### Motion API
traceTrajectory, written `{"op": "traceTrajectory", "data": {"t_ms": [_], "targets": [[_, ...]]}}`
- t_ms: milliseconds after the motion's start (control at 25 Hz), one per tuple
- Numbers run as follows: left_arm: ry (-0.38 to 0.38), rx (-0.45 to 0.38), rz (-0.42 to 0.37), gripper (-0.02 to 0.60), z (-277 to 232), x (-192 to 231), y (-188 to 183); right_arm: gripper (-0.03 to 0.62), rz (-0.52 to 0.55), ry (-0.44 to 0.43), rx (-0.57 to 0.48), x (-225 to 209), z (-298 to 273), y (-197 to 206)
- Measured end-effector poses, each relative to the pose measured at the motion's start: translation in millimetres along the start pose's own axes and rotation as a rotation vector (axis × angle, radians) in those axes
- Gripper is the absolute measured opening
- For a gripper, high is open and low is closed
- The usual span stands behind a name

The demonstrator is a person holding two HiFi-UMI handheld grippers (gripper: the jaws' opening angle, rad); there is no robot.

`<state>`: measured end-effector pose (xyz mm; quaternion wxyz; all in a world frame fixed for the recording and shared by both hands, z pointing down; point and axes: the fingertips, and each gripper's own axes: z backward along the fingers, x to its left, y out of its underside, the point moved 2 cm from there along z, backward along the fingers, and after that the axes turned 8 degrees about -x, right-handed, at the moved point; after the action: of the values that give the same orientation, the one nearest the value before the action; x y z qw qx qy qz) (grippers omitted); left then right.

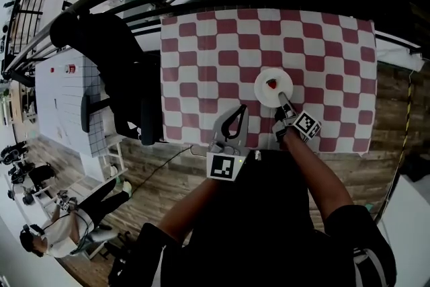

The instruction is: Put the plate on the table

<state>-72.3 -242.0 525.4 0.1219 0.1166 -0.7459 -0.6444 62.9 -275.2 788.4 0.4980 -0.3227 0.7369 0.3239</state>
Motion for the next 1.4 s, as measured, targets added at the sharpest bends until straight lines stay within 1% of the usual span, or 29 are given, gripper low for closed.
{"op": "traceTrajectory", "data": {"t_ms": [80, 200, 320, 440, 480, 600, 720, 880, 960, 1000, 1080, 1120, 1200, 1280, 1320, 1360, 1400], "targets": [[0.007, -0.008, -0.005, 0.009, 2.2, -1.8, -3.0, 0.021, -0.019, 0.030, -0.012, -3.4, -0.5, -1.3], [-0.008, -0.003, 0.021, 0.009, 6.7, 2.0, -1.6, 0.020, -0.031, 0.087, -0.015, -8.8, 0.0, 0.1], [-0.017, -0.005, 0.026, 0.009, 9.9, 6.8, -3.9, 0.023, -0.042, 0.158, 0.026, -13.0, 0.7, 5.8], [-0.011, -0.014, 0.017, 0.009, 15.7, 8.2, -7.3, 0.034, -0.038, 0.226, 0.095, -15.7, 5.2, 18.1], [-0.011, -0.014, 0.020, 0.009, 17.8, 8.2, -7.4, 0.054, -0.039, 0.227, 0.120, -15.3, 6.1, 23.1], [-0.007, -0.022, 0.021, 0.009, 24.4, 8.2, -7.8, 0.075, -0.045, 0.207, 0.186, -12.6, 9.5, 38.7], [0.002, -0.025, 0.022, 0.009, 34.4, 6.9, -7.3, 0.094, -0.024, 0.234, 0.220, -13.2, 20.8, 50.0], [0.003, -0.028, 0.046, 0.009, 46.6, 9.1, -6.4, 0.098, 0.088, 0.300, 0.232, -16.1, 41.7, 54.9], [0.005, -0.036, 0.052, 0.009, 51.5, 9.6, -7.3, 0.103, 0.138, 0.302, 0.237, -15.1, 50.2, 54.8], [0.007, -0.040, 0.057, 0.009, 53.9, 9.5, -7.7, 0.118, 0.150, 0.296, 0.243, -14.4, 52.6, 54.9], [0.011, -0.047, 0.070, 0.009, 58.1, 9.0, -8.8, 0.120, 0.143, 0.268, 0.278, -13.0, 52.4, 57.7], [0.013, -0.050, 0.079, 0.009, 60.5, 8.7, -9.2, 0.117, 0.118, 0.246, 0.306, -12.2, 50.2, 60.8], [0.016, -0.052, 0.095, 0.009, 66.6, 8.5, -9.8, 0.117, 0.033, 0.209, 0.343, -12.2, 45.4, 65.4], [0.015, -0.053, 0.094, 0.009, 73.4, 10.0, -9.7, 0.115, -0.027, 0.213, 0.328, -15.6, 43.2, 63.4], [0.013, -0.048, 0.088, 0.009, 76.8, 11.4, -7.2, 0.109, -0.024, 0.221, 0.324, -17.0, 42.3, 62.0], [0.009, -0.041, 0.083, 0.009, 79.6, 13.2, -4.3, 0.103, 0.004, 0.228, 0.331, -17.4, 41.7, 61.5], [0.004, -0.036, 0.077, 0.009, 81.3, 15.4, -2.7, 0.121, 0.042, 0.235, 0.347, -17.1, 41.5, 61.3]]}}
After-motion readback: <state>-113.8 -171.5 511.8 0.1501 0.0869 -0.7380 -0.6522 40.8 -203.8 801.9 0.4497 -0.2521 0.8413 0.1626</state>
